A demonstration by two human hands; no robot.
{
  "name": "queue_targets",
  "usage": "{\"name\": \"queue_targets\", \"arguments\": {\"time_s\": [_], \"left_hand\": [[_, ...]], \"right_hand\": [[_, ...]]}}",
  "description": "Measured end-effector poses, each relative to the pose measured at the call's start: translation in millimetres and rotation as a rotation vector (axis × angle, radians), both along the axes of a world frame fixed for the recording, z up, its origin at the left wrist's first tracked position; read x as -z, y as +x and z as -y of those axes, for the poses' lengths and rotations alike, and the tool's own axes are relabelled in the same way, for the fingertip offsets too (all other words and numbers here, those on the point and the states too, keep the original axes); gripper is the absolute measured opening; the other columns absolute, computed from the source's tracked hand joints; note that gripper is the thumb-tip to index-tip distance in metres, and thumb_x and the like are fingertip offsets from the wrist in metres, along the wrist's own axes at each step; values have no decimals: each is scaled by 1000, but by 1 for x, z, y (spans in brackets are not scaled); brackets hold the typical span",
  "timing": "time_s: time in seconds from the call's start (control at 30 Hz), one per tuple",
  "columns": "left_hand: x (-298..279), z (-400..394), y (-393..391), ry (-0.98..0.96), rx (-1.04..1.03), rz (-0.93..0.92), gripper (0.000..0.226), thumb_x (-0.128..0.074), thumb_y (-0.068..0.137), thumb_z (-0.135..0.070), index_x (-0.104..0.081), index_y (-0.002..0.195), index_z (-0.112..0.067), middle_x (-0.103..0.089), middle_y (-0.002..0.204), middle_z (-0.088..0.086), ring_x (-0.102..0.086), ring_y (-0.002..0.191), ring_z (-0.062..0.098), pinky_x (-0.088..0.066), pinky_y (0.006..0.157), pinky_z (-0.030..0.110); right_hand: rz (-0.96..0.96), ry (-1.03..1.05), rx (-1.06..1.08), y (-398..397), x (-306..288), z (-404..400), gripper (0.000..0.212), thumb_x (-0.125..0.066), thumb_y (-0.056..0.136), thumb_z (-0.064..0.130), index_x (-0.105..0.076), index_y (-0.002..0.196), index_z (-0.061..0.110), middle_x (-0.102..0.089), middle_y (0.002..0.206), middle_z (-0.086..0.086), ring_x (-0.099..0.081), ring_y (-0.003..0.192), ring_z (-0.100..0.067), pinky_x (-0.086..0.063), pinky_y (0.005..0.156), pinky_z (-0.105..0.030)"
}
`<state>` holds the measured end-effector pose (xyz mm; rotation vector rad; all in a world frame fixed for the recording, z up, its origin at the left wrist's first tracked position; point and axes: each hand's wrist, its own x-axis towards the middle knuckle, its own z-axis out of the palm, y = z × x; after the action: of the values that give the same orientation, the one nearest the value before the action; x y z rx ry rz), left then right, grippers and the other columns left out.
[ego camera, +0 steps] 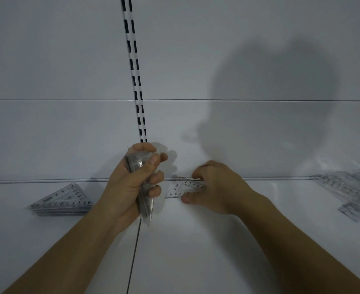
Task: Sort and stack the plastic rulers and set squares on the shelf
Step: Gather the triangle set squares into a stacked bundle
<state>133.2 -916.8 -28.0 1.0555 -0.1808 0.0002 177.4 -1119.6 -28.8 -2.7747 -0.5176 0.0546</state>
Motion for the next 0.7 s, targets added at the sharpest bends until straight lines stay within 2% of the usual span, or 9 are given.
{"name": "queue_targets", "arguments": {"time_s": [0.07,0.2,0.27,0.37,0.47,0.6,0.7], "left_hand": [[1,0,2,17,-46,64,54,-95,56,-38,-61,94,-19,-66,101,7,-48,53,11,-41,43,20],[4,-1,3,112,-119,175,45,-94,59,-41,-62,81,-18,-64,98,7,-52,58,14,-45,48,25],[5,-1,2,188,-146,215,42,-93,59,-40,-63,78,-18,-64,99,8,-55,62,16,-48,52,27],[5,1,0,333,-222,266,37,-90,64,-33,-64,82,-14,-64,101,11,-58,66,18,-51,55,31],[4,6,-2,424,-270,298,30,-84,70,-27,-64,88,-12,-62,98,14,-59,61,21,-52,54,32],[2,14,-7,436,-294,295,25,-75,83,-26,-63,96,-7,-64,94,16,-63,53,28,-56,53,34],[2,14,-6,406,-363,249,38,-76,83,-42,-65,97,-8,-66,94,15,-65,53,31,-57,53,36]], "right_hand": [[-26,8,34,-3,-3,-4,55,-74,74,62,-64,111,22,-51,115,3,-52,105,-19,-48,90,-36],[-73,115,77,-4,-6,-8,41,-78,80,47,-65,108,20,-58,109,-1,-64,86,-22,-56,83,-39],[-106,160,95,-3,-5,-9,39,-79,81,43,-64,109,20,-59,105,0,-64,84,-21,-57,81,-39],[-143,192,112,-2,-6,-7,37,-80,82,39,-64,108,18,-57,90,5,-63,81,-17,-56,78,-33],[-151,207,103,-1,-5,-7,31,-80,82,34,-70,100,11,-59,86,3,-66,81,-18,-53,75,-29],[-118,174,96,-3,-6,-7,32,-78,82,36,-69,103,14,-63,95,-2,-64,88,-20,-56,80,-35],[-52,49,108,-3,-9,-6,40,-75,81,48,-66,104,17,-60,104,1,-61,91,-20,-54,80,-36]]}}
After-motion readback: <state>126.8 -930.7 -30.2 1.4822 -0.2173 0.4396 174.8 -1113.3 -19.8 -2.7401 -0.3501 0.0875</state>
